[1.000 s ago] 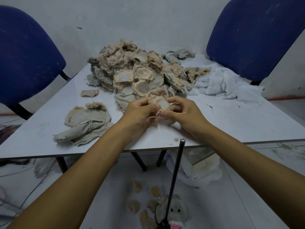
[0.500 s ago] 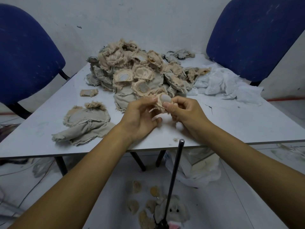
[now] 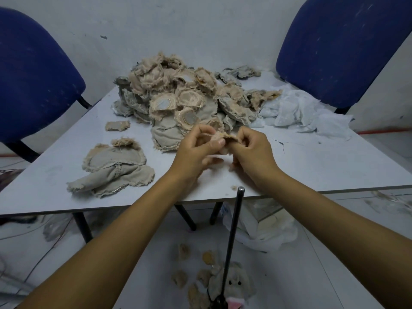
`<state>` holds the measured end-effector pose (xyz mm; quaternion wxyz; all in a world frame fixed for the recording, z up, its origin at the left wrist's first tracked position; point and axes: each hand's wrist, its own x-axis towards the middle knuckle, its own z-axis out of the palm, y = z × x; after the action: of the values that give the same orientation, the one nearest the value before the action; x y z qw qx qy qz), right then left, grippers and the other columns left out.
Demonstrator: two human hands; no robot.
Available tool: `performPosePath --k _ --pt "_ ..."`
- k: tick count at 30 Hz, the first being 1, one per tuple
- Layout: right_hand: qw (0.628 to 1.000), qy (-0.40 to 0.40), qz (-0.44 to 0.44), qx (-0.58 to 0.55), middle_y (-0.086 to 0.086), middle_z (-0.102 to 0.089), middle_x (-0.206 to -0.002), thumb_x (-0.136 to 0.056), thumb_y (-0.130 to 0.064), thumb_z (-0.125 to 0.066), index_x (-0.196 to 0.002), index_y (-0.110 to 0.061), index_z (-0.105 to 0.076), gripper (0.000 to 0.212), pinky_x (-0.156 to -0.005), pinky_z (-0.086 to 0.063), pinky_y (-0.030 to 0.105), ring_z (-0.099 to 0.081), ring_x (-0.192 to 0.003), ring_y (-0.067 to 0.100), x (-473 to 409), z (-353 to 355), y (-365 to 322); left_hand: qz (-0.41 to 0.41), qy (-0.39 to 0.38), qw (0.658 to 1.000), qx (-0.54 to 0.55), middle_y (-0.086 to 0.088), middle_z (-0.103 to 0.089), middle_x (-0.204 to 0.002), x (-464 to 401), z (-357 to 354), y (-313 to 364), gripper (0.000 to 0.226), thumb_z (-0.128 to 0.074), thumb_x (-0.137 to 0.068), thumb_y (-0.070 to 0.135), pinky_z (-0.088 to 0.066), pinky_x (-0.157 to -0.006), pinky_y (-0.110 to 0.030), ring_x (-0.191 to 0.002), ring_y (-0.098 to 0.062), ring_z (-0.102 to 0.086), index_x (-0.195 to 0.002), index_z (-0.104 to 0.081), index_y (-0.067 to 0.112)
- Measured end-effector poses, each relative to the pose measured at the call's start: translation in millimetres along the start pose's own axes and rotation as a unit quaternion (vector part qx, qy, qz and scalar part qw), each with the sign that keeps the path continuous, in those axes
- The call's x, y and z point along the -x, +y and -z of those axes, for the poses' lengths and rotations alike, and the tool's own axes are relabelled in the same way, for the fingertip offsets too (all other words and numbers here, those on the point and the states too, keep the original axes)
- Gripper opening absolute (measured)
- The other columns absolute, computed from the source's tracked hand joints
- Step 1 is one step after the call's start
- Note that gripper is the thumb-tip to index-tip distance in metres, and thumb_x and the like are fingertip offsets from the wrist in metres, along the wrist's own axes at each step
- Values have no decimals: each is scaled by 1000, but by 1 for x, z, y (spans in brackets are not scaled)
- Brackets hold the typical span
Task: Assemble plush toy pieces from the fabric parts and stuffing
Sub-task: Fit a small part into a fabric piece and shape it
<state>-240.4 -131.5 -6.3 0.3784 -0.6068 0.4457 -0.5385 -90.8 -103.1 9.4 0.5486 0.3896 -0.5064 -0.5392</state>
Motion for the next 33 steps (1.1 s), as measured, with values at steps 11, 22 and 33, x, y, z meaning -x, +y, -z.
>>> performPosePath --k 11,22,33 --pt "979 -128 -56 -150 6 -57 -84 -72 8 -49 -86 -15 -50 27 -63 -57 39 -58 -77 21 0 5 -7 51 41 995 70 -13 -65 -99 -3 8 5 25 -61 -85 -9 -52 -56 -27 -72 -18 -68 -96 -72 10" --pt "985 -27 -96 -139 -3 -55 -66 -73 15 -40 -77 -13 -63 37 -62 -51 28 -54 -66 12 -6 4 -2 -171 44 815 -552 5 -43 -136 -7 18 3 25 -62 -95 27 -32 -107 -33 -126 -21 -32 -118 -71 32" --pt "989 -49 -77 -120 -4 -57 -61 -61 -4 -48 -66 -20 -65 24 -58 -49 23 -54 -63 10 -4 1 -3 -32 -11 691 -722 11 1 -165 -21 14 -14 63 -42 -96 55 -13 -111 -51 -145 -23 0 -150 -26 28"
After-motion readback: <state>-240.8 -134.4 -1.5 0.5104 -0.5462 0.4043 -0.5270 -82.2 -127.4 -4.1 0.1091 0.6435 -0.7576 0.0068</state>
